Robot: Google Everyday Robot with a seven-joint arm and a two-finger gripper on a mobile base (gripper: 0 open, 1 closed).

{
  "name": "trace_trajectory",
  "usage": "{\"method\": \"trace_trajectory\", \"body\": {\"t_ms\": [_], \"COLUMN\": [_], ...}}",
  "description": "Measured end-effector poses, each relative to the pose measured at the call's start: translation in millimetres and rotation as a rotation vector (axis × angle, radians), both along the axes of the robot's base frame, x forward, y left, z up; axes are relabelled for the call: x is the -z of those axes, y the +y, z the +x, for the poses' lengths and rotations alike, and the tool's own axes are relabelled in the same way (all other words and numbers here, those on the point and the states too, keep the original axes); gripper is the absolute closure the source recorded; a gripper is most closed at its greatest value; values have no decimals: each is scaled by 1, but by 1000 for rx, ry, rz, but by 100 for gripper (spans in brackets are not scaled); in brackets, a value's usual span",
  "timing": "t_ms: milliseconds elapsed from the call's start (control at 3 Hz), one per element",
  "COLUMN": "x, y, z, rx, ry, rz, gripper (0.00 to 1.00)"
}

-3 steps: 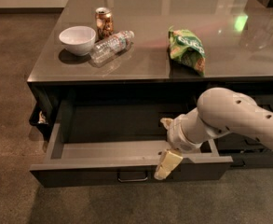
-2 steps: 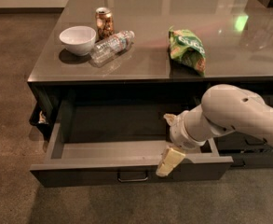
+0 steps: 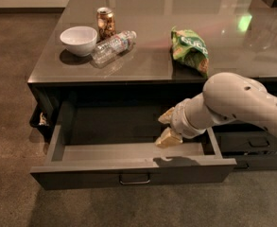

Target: Open top drawer

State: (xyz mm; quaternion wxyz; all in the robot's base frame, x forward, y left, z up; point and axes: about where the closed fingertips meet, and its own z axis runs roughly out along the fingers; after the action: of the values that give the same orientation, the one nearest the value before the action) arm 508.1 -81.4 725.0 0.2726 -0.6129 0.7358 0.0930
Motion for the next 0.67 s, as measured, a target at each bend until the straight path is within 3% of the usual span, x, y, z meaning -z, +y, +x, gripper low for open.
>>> {"method": "trace_trajectory", "body": {"t_ms": [667], "x": [5], "y": [20], "z": [24], "rx": [-17], "ry": [-3], "rz": [39], "gripper": [88]}}
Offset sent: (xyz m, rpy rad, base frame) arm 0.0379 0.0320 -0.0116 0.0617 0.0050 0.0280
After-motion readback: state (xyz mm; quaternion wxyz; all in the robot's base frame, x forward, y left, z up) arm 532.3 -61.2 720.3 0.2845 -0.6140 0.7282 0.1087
